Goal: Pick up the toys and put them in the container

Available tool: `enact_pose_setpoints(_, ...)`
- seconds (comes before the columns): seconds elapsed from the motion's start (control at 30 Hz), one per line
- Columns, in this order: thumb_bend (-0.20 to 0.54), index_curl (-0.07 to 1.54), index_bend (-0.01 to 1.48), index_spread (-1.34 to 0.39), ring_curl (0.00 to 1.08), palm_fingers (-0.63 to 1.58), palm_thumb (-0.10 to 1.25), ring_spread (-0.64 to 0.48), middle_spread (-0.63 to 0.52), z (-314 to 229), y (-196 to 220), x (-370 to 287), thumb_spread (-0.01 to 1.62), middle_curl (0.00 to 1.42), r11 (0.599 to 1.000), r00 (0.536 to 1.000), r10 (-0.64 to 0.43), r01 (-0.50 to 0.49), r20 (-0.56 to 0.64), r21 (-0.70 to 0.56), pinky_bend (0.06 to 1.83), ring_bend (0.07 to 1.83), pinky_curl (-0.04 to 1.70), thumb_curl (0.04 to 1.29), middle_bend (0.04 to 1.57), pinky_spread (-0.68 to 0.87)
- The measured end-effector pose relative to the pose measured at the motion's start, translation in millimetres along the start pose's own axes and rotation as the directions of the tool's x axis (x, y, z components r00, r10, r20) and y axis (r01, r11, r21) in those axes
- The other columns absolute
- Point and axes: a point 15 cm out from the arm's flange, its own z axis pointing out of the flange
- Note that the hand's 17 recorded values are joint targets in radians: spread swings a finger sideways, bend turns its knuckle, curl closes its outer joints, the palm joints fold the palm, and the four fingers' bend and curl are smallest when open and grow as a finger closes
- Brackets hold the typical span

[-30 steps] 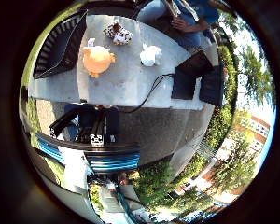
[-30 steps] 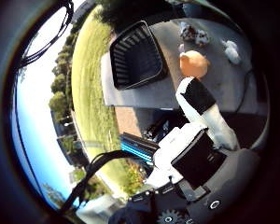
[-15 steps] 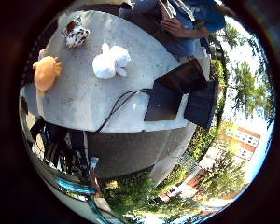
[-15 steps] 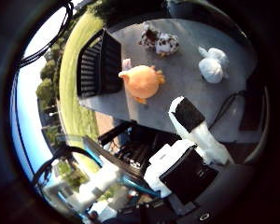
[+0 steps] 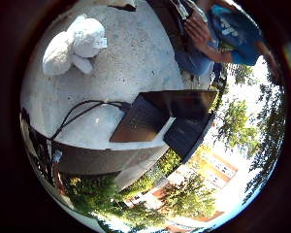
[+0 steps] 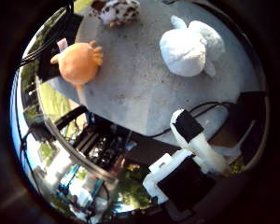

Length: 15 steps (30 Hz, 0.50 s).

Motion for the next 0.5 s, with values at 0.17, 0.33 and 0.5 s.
enact_pose_setpoints(0.17, -0.027, 0.21, 0.13, -0.34, 0.34, 0.06, 0.73, 0.23, 0.02, 13.2, -21.5, 0.7, 1.07, 0.35, 0.999, 0.996, -0.030, 0.027, -0.079, -0.029, 0.39, 0.33, 0.29, 0.35, 0.22, 0.41)
enact_pose_setpoints(0.33, -0.026, 0.22, 0.16, -0.30, 0.34, 0.09, 0.74, 0.22, 0.01, 31.8, -31.6, 5.4, 1.06, 0.36, 0.996, 0.984, -0.050, 0.038, -0.170, -0.076, 0.36, 0.33, 0.28, 0.34, 0.21, 0.41)
enact_pose_setpoints(0.5, -0.023, 0.24, 0.18, -0.25, 0.34, 0.23, 0.77, 0.19, -0.03, 44.0, -32.9, 4.0, 1.04, 0.37, 0.994, 0.976, -0.067, 0.047, -0.209, -0.100, 0.33, 0.36, 0.26, 0.35, 0.22, 0.40)
